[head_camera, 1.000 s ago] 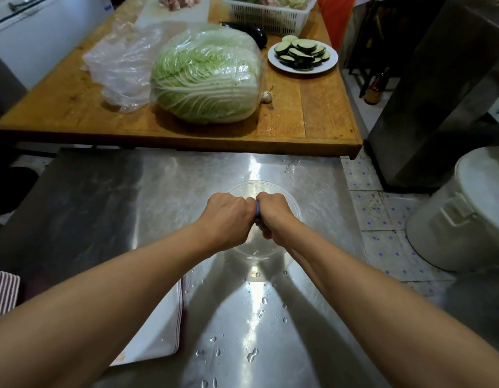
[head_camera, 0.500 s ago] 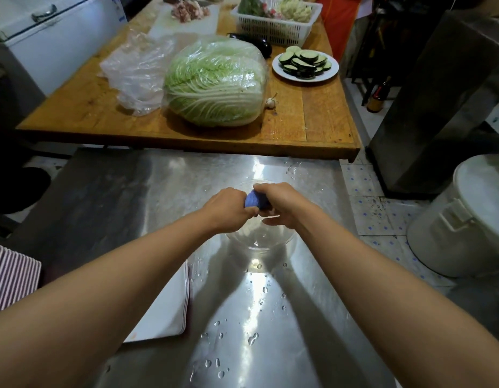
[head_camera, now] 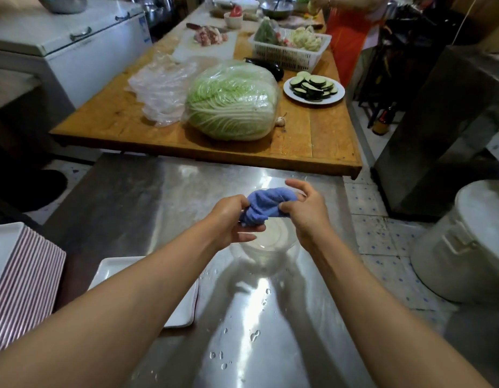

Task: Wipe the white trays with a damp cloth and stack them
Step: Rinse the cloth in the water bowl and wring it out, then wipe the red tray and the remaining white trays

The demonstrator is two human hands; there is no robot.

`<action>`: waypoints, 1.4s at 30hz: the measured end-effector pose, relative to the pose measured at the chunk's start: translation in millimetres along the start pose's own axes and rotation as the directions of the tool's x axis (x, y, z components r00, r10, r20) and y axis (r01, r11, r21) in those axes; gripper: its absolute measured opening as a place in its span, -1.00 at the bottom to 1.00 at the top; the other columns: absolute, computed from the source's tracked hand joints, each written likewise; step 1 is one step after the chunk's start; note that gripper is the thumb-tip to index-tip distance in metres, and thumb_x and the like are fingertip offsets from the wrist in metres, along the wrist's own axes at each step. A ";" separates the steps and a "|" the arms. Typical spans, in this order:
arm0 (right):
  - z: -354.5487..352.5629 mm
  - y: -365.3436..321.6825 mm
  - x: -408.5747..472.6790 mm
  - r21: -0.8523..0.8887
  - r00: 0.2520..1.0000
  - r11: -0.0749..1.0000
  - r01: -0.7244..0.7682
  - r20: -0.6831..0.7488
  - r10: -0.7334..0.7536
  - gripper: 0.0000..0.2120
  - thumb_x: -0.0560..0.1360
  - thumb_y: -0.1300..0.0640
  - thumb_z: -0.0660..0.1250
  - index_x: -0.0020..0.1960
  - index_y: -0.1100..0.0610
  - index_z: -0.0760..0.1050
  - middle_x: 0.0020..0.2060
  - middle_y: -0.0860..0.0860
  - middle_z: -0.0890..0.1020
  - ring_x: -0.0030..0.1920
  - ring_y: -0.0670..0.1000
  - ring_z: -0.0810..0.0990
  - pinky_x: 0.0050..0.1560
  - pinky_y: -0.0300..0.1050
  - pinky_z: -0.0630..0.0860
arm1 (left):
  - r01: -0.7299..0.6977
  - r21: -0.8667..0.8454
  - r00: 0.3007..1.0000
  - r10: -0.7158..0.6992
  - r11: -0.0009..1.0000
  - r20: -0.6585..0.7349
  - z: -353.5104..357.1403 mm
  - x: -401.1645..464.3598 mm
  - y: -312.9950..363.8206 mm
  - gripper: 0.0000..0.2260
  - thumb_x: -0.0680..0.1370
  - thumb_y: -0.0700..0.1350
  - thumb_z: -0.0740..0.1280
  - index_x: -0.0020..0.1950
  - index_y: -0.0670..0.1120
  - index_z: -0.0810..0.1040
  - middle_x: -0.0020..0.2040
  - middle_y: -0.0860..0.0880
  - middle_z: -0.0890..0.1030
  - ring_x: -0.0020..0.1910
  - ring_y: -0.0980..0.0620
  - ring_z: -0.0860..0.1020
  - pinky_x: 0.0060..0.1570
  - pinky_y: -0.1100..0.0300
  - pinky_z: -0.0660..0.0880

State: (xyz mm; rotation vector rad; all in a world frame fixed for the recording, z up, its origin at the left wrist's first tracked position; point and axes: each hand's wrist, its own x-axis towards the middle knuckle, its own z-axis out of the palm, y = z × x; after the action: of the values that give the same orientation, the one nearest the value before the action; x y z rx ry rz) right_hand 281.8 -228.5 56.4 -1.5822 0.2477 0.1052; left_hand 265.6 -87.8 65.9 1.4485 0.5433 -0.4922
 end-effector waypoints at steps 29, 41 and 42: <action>178.3 34.3 -180.1 -0.161 0.990 0.977 -0.143 -0.015 0.142 -0.91 0.52 0.27 0.29 0.02 0.23 0.44 -0.11 0.12 0.56 -0.08 0.06 0.56 -0.08 -0.04 0.56 | -0.129 0.139 0.983 0.144 0.982 -0.109 -250.6 -105.5 -125.5 -0.84 0.54 -0.11 0.28 0.10 -0.01 0.54 0.03 0.01 0.56 0.02 0.03 0.50 -0.09 0.16 0.34; 170.0 73.9 -151.3 -0.534 0.995 0.844 0.055 -0.037 -0.088 -0.81 0.45 0.28 0.29 0.03 0.10 0.47 -0.08 0.05 0.58 -0.14 -0.06 0.55 -0.16 -0.32 0.47 | 0.105 0.593 0.878 0.205 0.799 -0.433 -264.1 -54.1 -186.0 -0.63 0.40 -0.31 0.22 0.20 -0.17 0.43 0.19 -0.19 0.50 0.14 -0.22 0.48 0.08 0.04 0.46; 172.1 81.5 -148.7 -0.631 0.995 0.772 0.076 0.000 -0.098 -0.81 0.45 0.27 0.29 0.06 0.15 0.50 -0.02 0.11 0.56 -0.07 0.00 0.55 -0.11 -0.28 0.47 | 0.088 0.601 0.871 0.230 0.795 -0.433 -265.3 -53.2 -188.4 -0.64 0.40 -0.33 0.21 0.19 -0.15 0.44 0.18 -0.17 0.51 0.13 -0.21 0.49 0.01 0.08 0.45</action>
State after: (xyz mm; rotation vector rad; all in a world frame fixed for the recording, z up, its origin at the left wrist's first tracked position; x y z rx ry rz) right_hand 134.4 -44.3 4.7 -2.2720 0.1696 0.0947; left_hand 94.4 164.0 -60.6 2.2437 0.7672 -0.2288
